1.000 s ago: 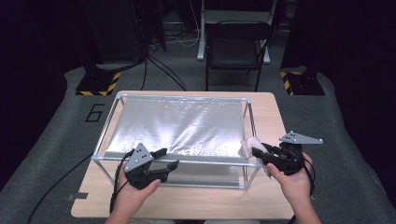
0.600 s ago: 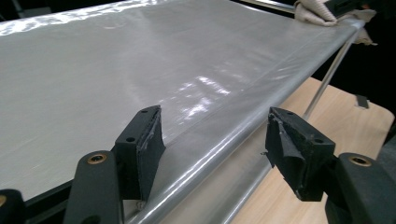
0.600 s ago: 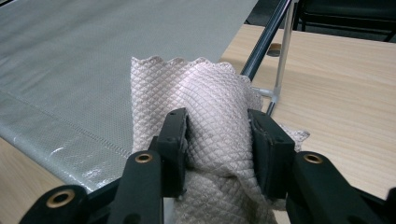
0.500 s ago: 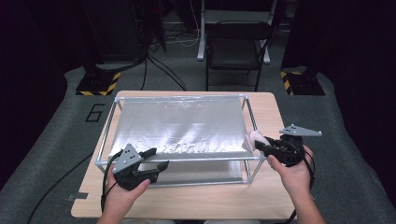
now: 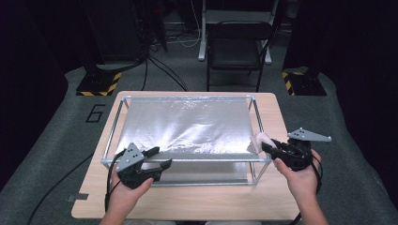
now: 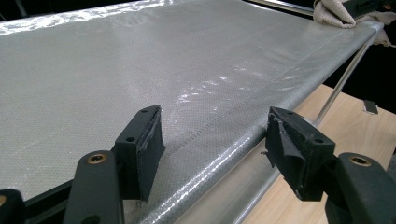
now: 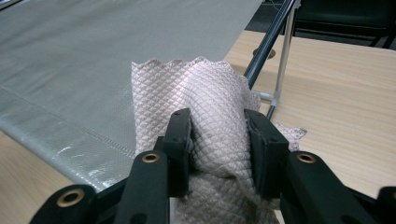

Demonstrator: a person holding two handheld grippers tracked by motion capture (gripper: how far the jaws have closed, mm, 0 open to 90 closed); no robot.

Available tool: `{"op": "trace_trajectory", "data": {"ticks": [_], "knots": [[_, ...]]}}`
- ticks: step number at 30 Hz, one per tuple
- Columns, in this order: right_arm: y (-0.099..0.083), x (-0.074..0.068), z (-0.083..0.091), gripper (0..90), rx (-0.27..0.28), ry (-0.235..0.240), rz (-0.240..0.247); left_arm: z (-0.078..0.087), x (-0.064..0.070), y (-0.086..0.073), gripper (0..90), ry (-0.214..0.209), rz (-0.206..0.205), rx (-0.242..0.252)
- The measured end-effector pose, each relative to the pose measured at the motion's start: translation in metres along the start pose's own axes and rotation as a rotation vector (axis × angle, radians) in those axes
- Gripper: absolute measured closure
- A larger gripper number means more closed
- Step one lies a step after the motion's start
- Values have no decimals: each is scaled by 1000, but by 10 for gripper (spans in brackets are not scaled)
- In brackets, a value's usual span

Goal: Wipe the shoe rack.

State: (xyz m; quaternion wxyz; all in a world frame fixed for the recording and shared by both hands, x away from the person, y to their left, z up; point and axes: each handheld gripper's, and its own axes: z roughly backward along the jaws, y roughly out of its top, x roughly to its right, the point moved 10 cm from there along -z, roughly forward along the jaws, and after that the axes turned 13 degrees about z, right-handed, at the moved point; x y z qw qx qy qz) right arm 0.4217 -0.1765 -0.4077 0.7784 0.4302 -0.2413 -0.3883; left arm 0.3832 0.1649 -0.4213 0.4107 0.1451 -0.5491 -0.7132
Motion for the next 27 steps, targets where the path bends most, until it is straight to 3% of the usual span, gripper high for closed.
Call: {"op": "trace_trajectory", "data": {"ticks": [8, 17, 27], "knots": [[-2, -6, 16, 679, 33, 27, -6, 0, 0, -1, 371, -5, 4, 2], [-18, -15, 42, 675, 102, 63, -30, -1, 0, -1, 371, -7, 6, -2], [-34, -22, 43, 652, 103, 71, -32, -1, 0, -1, 372, -7, 5, -5]]}}
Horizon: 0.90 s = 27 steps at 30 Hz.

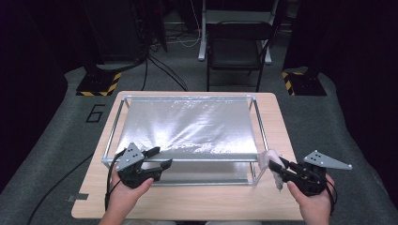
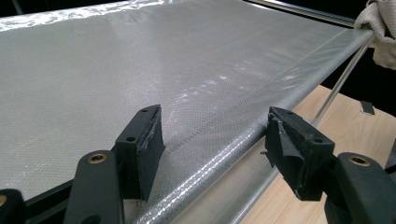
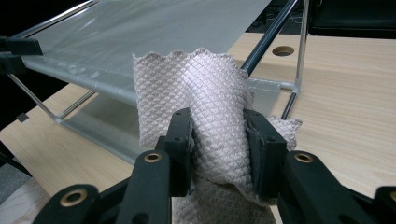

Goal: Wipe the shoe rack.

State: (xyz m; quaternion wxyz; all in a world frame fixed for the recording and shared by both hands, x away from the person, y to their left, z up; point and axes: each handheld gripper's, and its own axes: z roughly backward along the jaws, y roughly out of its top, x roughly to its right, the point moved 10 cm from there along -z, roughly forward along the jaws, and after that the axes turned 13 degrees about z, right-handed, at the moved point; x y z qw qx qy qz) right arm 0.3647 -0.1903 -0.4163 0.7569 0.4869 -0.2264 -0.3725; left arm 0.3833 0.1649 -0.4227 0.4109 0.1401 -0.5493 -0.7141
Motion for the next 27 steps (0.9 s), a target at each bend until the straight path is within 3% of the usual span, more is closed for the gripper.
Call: {"op": "trace_trajectory", "data": {"ticks": [14, 17, 21, 27], "knots": [[-22, -6, -7, 637, -44, -2, 12, 0, 0, 0, 375, 0, -7, -7], [-31, -6, -15, 585, -72, -20, 9, 0, 0, 0, 376, -3, -11, -7], [-34, -5, -21, 572, -60, -12, -13, 0, 0, 0, 378, -4, -12, -12], [-33, -4, -27, 517, -62, -32, -2, -1, 0, 0, 381, -4, -13, -11]]}}
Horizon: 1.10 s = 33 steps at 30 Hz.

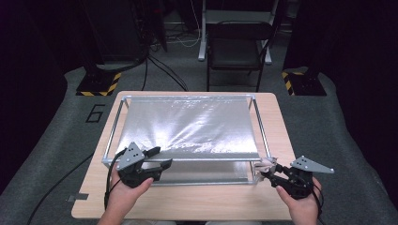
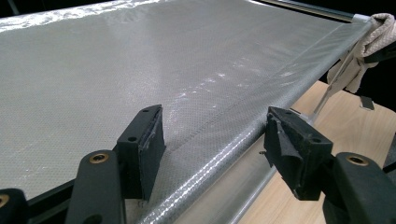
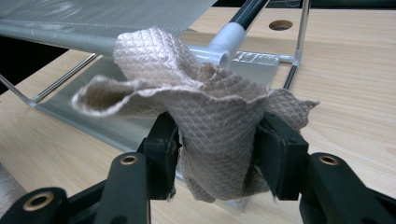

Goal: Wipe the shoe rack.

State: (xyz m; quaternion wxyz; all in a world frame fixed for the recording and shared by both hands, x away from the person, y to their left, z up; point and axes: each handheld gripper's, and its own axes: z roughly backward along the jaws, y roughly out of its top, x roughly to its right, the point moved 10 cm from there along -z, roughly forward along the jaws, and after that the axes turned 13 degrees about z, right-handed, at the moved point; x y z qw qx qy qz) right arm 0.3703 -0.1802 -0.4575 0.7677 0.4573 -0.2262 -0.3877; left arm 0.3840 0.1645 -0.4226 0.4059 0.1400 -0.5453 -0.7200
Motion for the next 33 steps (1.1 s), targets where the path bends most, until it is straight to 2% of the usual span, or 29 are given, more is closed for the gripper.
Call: {"op": "trace_trajectory", "data": {"ticks": [3, 6, 13, 19, 24, 29, 33], "knots": [[-1, 1, -3, 526, 0, -5, 13, 0, 0, 0, 382, -1, 1, 0], [-5, 1, -7, 582, -16, -17, 17, 0, 0, 0, 382, -3, 1, -2], [-23, 2, -19, 620, -59, -34, 7, 0, 0, 0, 383, -3, 1, -2], [-40, 3, -29, 619, -78, -27, -23, 0, -1, 0, 386, -5, -4, -1], [-65, 5, -44, 622, -113, -18, -61, 0, -1, 0, 388, -8, -2, -4], [-69, 6, -47, 621, -114, -20, -74, 0, -1, 0, 390, -11, -2, -6], [-61, 6, -41, 621, -111, -17, -58, 0, -1, 0, 392, -11, -1, -3]]}}
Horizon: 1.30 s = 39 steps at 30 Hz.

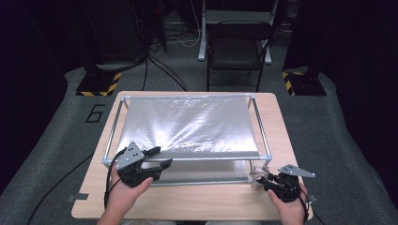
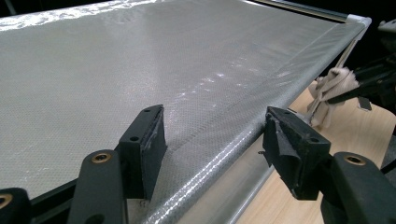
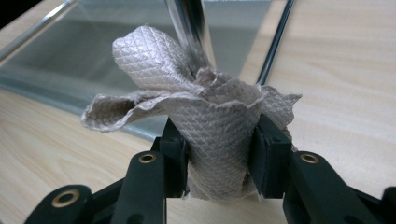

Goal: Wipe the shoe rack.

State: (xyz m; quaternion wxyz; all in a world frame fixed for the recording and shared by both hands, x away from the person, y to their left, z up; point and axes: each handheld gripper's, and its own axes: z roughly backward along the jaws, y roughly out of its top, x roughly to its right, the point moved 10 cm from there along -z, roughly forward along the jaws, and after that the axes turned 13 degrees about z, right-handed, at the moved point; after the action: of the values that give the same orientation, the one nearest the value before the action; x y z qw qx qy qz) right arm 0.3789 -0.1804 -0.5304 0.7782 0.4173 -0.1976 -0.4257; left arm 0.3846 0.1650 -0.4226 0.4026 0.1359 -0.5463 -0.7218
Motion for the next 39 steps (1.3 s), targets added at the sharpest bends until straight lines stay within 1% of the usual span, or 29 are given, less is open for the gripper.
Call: {"op": "trace_trajectory", "data": {"ticks": [1, 2, 3, 5, 6, 8, 9, 10, 12, 13, 14, 15, 17, 19, 21, 23, 24, 25, 27, 32, 33, 34, 35, 36, 37, 38, 39], "knots": [[8, 0, 6, 617, 26, -5, 13, 0, 0, 0, 392, -1, 0, -3], [8, 0, 6, 617, 26, -5, 13, 0, 0, 0, 392, -1, -1, -3], [13, 0, 9, 616, 36, -7, 16, 0, 0, 0, 392, -1, 0, -3], [25, -2, 19, 603, 69, -19, 29, 0, 0, 0, 392, -1, 0, -3], [25, -2, 19, 603, 69, -19, 29, 0, 0, 0, 392, -1, 0, -3], [32, -2, 24, 598, 82, -26, 43, 0, 0, 0, 392, -1, -2, -3], [35, -2, 25, 593, 85, -32, 58, 0, 0, 0, 392, -1, -1, -3], [37, -2, 25, 586, 82, -34, 53, 0, 0, 0, 394, -1, 0, -3], [37, -1, 23, 574, 85, -40, 56, 0, 0, 0, 398, -3, 1, -2], [37, -1, 21, 568, 88, -34, 52, 0, 0, 0, 398, -4, 1, -3], [34, 1, 17, 563, 79, -33, 38, 0, 0, 0, 399, -4, 2, -3], [32, 1, 15, 563, 74, -26, 35, 0, 0, 0, 400, -4, 1, -2], [27, 2, 8, 571, 58, -26, 31, 0, 0, 0, 402, -4, 3, -2], [16, 2, 0, 604, 29, -32, 37, 0, 0, 0, 402, -5, 3, -3], [14, 2, -2, 608, 22, -34, 38, 0, -1, 0, 402, -5, 3, -3], [1, 2, -10, 611, -13, -35, 27, 0, 0, 0, 402, -5, 3, -3], [1, 2, -10, 611, -13, -35, 27, 0, 0, 0, 402, -5, 3, -3], [-2, 3, -13, 609, -13, -38, 16, 0, 0, 0, 402, -5, 3, -3], [-9, 3, -18, 602, -20, -27, -2, 0, 0, 0, 402, -5, 2, -4], [-6, 4, -17, 600, -22, -24, 14, 0, 0, 0, 403, -6, 0, -4], [1, 4, -12, 599, -9, -31, 21, 0, 0, 0, 403, -5, 1, -2], [1, 4, -12, 599, -9, -31, 21, 0, 0, 0, 403, -5, 1, -2], [9, 3, -5, 598, 12, -34, 32, 0, 0, 0, 403, -5, 1, -2], [9, 3, -5, 598, 12, -34, 32, 0, 0, 0, 403, -5, 1, -2], [18, 3, 2, 597, 34, -38, 41, 0, 0, 0, 403, -5, 1, -3], [18, 3, 2, 597, 34, -38, 41, 0, 0, 0, 403, -5, -1, -3], [26, 2, 8, 593, 55, -44, 49, 0, 0, 0, 403, -5, -1, -5]]}}
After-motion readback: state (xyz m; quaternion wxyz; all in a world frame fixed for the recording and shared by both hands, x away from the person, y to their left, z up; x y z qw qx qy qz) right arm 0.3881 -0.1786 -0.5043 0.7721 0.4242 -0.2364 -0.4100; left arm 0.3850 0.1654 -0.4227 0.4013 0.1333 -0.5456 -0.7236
